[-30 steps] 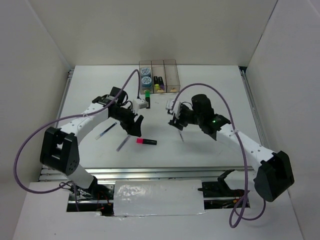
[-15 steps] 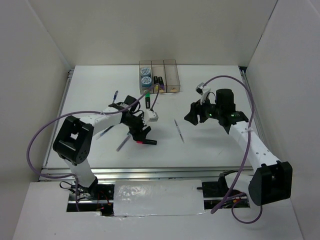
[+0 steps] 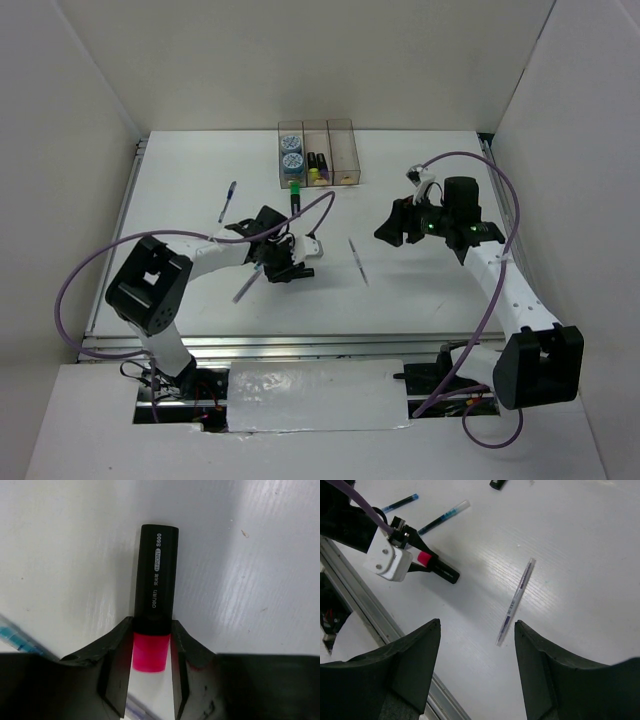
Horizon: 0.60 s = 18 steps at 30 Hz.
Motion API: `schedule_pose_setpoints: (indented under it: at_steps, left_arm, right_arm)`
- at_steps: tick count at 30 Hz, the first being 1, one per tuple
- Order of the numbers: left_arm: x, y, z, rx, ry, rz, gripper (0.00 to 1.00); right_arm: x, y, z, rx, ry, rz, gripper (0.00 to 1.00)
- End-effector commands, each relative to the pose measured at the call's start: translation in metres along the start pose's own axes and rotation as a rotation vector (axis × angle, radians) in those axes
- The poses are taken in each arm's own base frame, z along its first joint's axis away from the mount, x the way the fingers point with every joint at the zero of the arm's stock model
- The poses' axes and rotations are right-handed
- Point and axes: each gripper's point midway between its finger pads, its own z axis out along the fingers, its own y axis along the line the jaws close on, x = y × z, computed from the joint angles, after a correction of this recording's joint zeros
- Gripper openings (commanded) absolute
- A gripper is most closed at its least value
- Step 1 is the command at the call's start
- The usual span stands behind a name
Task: Sort the stationery into containers
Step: Grab a piece of stationery with the left arm, then place the stationery into the container
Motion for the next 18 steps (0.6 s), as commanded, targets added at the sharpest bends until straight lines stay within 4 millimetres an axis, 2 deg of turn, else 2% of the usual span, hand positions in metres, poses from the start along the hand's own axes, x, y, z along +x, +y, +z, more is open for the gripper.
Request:
schedule_pose_setpoints:
  at_steps: [1,2,3,5,6,7,8,10,11,13,14,15,16,17,18]
  left_arm:
    - [0.029,-0.012,0.006,0.004,0.107,0.001,0.26]
    - [0.027,-0.014,0.004,0.011,0.108,-0.004,0.22]
    - [0.019,-0.012,0.001,0.008,0.092,-0.010,0.14]
    - [0.008,-0.016,-0.005,0.032,0.070,-0.064,0.05]
    - [-0.010,-0.009,-0.011,0.023,0.036,-0.076,0.00]
    - [-0.024,-0.009,-0.016,0.026,0.002,-0.128,0.00]
    - [-0.048,0.003,-0.026,-0.005,-0.043,-0.148,0.00]
    - [-0.077,0.015,-0.039,-0.041,-0.096,-0.265,0.00]
    - [-0.104,0.029,-0.052,-0.067,-0.146,-0.287,0.00]
    - [-0.132,0.042,-0.065,-0.100,-0.211,-0.417,0.00]
    - [-0.134,0.060,-0.070,-0.204,-0.208,-0.487,0.00]
    - [-0.156,0.074,-0.077,-0.258,-0.256,-0.543,0.00]
    - [-0.166,0.084,-0.080,-0.303,-0.286,-0.635,0.00]
    - [-0.173,0.114,-0.089,-0.468,-0.301,-0.696,0.00]
    - [-0.174,0.123,-0.091,-0.523,-0.312,-0.792,0.00]
  right_arm:
    - [-0.016,0.010,-0.007,-0.020,-0.036,-0.001,0.68]
    - [-0.015,0.009,-0.007,-0.020,-0.036,0.005,0.67]
    - [-0.015,0.008,-0.007,-0.014,-0.036,0.007,0.67]
    - [-0.015,0.006,-0.009,-0.009,-0.043,0.006,0.67]
    - [-0.016,0.007,-0.009,-0.009,-0.043,0.033,0.67]
    - [-0.015,0.005,-0.009,-0.004,-0.045,0.047,0.67]
    - [-0.015,0.004,-0.010,-0.001,-0.045,0.052,0.67]
    - [-0.015,-0.002,-0.011,0.011,-0.049,0.069,0.67]
    - [-0.016,-0.002,-0.011,0.012,-0.052,0.072,0.67]
    - [-0.019,-0.007,-0.012,0.023,-0.060,0.081,0.67]
    - [-0.019,-0.008,-0.013,0.026,-0.061,0.084,0.67]
    - [-0.020,-0.010,-0.013,0.029,-0.064,0.088,0.67]
    - [-0.021,-0.011,-0.014,0.034,-0.068,0.088,0.67]
    - [-0.022,-0.013,-0.014,0.038,-0.071,0.090,0.67]
    - [-0.023,-0.013,-0.015,0.040,-0.074,0.090,0.67]
